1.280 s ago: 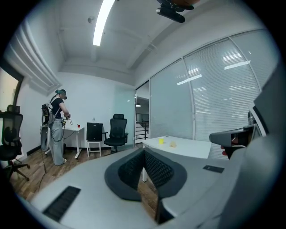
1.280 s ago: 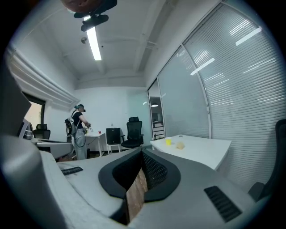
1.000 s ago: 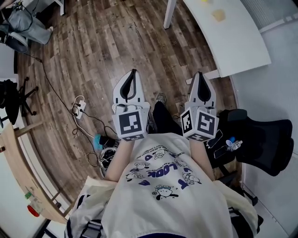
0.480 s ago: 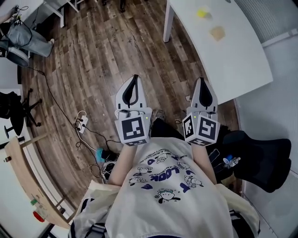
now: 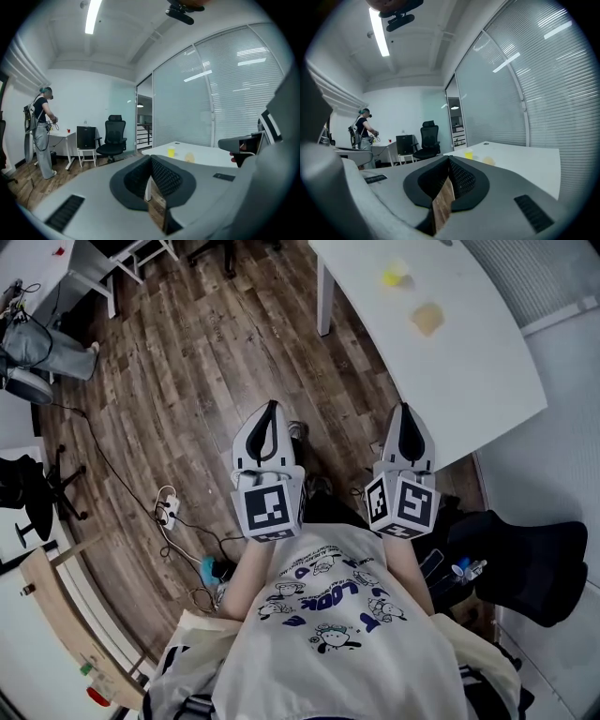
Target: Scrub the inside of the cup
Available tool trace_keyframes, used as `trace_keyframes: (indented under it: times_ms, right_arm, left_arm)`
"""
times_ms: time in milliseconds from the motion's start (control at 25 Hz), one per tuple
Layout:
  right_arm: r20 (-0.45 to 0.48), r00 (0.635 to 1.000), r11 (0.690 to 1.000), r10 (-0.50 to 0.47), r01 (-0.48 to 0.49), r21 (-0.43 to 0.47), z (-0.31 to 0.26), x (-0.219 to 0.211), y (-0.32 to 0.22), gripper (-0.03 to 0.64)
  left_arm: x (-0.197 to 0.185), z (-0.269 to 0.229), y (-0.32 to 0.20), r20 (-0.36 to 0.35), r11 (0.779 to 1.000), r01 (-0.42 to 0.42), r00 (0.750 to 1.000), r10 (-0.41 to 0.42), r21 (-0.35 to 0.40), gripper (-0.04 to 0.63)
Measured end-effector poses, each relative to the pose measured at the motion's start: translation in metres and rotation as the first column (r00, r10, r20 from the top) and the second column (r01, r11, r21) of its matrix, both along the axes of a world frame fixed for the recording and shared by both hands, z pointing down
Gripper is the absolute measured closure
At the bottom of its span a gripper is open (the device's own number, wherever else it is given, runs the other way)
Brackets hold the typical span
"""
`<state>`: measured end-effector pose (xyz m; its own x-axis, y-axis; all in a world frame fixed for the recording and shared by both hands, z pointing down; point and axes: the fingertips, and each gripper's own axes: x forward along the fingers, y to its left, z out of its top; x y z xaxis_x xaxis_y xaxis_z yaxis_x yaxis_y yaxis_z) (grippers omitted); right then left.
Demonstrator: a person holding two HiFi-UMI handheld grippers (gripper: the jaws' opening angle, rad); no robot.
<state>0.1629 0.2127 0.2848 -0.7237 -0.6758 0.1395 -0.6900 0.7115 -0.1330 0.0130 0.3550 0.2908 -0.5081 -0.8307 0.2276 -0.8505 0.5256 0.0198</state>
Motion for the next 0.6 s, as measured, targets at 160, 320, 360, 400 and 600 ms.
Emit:
trace_keyframes:
  times_ms: [160, 320, 360, 400, 600]
  right_arm:
    - [-0.007, 0.999, 0.999, 0.045, -0.045, 0.003, 0.004, -0.016, -0.019, 0.618]
    - [-0.013, 0.995, 0.995, 0.100, -0.100, 0.013, 0.005, -0.038, -0.045, 0.618]
    - [-0.013, 0.993, 0.993, 0.115, -0.115, 0.013, 0.006, -0.045, -0.052, 0.618]
    - [-0.012, 0.991, 0.991, 0.130, -0.130, 0.010, 0.005, -0.053, -0.060, 0.618]
    - [0.008, 0.978, 0.978, 0.209, -0.210, 0.013, -0.004, -0.087, -0.091, 0.618]
  left_arm:
    - [-0.024, 0.005, -0.025, -0.006, 0.999, -0.034, 0.999, 0.034, 0.007, 0.571]
    - [-0.056, 0.003, -0.057, -0.003, 0.997, -0.075, 0.997, 0.075, 0.020, 0.570]
    - [-0.065, 0.002, -0.065, -0.002, 0.996, -0.087, 0.996, 0.087, 0.018, 0.571]
    - [-0.074, 0.001, -0.074, 0.003, 0.995, -0.098, 0.995, 0.098, 0.016, 0.571]
    - [-0.121, -0.001, -0.111, 0.004, 0.989, -0.149, 0.989, 0.149, 0.026, 0.571]
